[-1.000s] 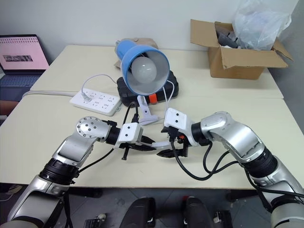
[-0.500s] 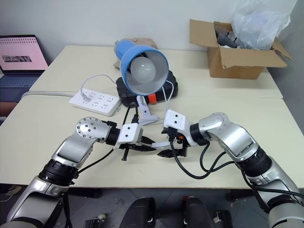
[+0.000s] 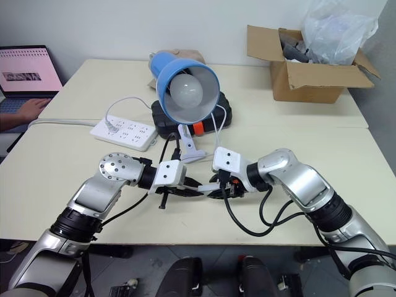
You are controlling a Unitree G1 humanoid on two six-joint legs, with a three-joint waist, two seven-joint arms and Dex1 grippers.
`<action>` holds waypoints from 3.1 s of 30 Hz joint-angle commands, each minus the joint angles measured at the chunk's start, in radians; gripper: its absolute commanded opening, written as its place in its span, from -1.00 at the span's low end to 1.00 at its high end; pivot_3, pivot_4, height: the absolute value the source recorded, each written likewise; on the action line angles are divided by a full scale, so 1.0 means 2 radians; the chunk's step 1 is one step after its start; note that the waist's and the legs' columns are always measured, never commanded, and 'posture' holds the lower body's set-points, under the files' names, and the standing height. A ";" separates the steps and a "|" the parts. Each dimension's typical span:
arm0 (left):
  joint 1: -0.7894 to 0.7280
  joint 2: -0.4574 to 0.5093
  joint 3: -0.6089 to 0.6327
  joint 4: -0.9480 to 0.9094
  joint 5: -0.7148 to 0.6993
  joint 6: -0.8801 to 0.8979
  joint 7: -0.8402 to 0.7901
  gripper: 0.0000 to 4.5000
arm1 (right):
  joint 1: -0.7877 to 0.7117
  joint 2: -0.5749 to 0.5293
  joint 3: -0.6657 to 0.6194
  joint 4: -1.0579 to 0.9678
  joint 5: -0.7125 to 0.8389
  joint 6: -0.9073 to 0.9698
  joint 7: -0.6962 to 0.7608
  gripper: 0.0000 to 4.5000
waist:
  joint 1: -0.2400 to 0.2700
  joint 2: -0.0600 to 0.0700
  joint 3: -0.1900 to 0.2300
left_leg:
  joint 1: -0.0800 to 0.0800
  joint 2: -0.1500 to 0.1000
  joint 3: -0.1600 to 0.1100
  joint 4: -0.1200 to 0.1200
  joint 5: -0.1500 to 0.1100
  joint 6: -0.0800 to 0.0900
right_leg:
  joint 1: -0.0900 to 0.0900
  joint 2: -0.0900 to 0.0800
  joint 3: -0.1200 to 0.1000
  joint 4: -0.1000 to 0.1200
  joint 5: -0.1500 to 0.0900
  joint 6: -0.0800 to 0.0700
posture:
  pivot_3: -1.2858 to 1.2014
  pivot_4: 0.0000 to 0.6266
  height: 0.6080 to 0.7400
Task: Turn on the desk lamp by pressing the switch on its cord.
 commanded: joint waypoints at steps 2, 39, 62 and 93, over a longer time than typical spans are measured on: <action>-0.002 -0.001 0.009 -0.020 -0.007 0.001 0.004 -0.83 | 0.003 -0.005 0.004 -0.006 -0.017 -0.023 0.012 -0.60 | 0.000 0.000 0.000 | 0.000 0.000 0.000 0.000 0.000 0.000 | 0.000 0.000 0.000 0.000 0.000 0.000 | 0.03 -0.52 1.00; -0.007 -0.003 0.007 -0.016 -0.001 -0.010 0.006 -0.84 | 0.003 -0.002 -0.021 0.002 -0.023 -0.030 0.039 0.27 | 0.000 0.000 0.000 | 0.000 0.000 0.000 0.000 0.000 0.000 | 0.000 0.000 0.000 0.000 0.000 0.000 | 0.03 -0.52 1.00; -0.005 -0.005 0.009 -0.020 -0.002 -0.007 0.008 -0.84 | 0.003 -0.001 -0.016 0.001 -0.029 -0.033 0.036 -0.76 | 0.000 0.000 0.000 | 0.000 0.000 0.000 0.000 0.000 0.000 | 0.000 0.000 0.000 0.000 0.000 0.000 | 0.03 -0.52 1.00; -0.005 0.003 -0.002 -0.006 0.021 -0.010 0.010 -0.84 | 0.008 -0.038 -0.095 -0.063 0.029 -0.025 0.066 1.00 | 0.000 0.000 0.000 | 0.000 0.000 0.000 0.000 0.000 0.000 | 0.000 0.000 0.000 0.000 0.000 0.000 | 0.03 -0.52 1.00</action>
